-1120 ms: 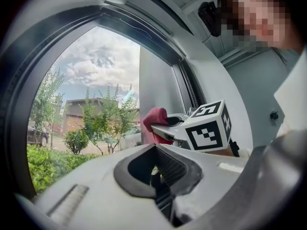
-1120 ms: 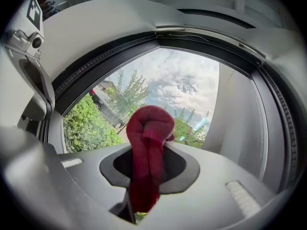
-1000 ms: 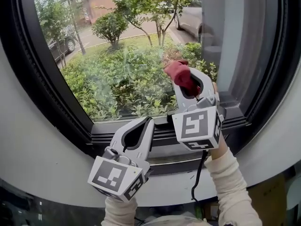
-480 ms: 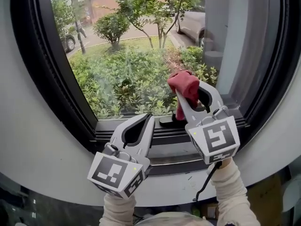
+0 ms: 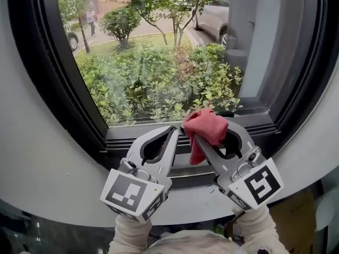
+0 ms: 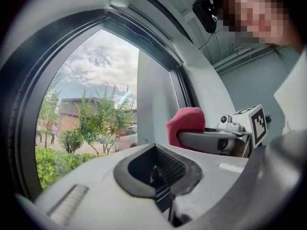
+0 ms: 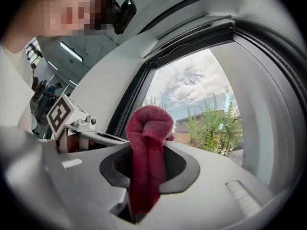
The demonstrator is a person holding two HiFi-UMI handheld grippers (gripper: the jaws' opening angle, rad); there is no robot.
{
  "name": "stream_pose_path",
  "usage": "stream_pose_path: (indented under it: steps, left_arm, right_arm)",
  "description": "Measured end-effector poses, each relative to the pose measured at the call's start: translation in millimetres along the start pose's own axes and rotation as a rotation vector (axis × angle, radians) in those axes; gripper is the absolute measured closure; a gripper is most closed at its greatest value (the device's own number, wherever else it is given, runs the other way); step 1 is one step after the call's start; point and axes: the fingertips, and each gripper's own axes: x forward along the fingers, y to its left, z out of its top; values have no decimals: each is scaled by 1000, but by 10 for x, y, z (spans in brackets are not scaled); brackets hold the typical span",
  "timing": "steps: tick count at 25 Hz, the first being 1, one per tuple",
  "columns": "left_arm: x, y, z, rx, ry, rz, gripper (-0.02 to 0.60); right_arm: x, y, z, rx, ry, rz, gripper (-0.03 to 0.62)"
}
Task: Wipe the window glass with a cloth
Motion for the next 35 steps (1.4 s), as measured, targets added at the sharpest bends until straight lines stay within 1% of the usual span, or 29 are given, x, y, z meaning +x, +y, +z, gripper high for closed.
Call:
stream_pose_path:
  steps: [5, 8, 14, 17, 23, 35]
  left_arm:
    - [-133, -19, -115, -14, 10, -23, 581]
    - [-232, -2, -208, -19, 19, -23, 581]
    - [-349, 1, -277, -44, 34, -2, 581]
    - [-413, 35, -291, -50, 33, 6, 581]
    - [-497, 65, -290, -49, 29, 21, 581]
    - [-540, 0, -211, -46, 8, 22, 581]
  right_arm:
    - [-93, 211, -286, 81, 14, 15, 476]
    - [-62, 333, -414, 129, 23, 20, 476]
    - [-24, 459, -380, 205, 3, 59, 476]
    - [9, 518, -359, 217, -6, 83, 476]
    - [45, 559, -325, 216, -10, 102, 476]
    - [20, 619, -294, 224, -9, 118, 476]
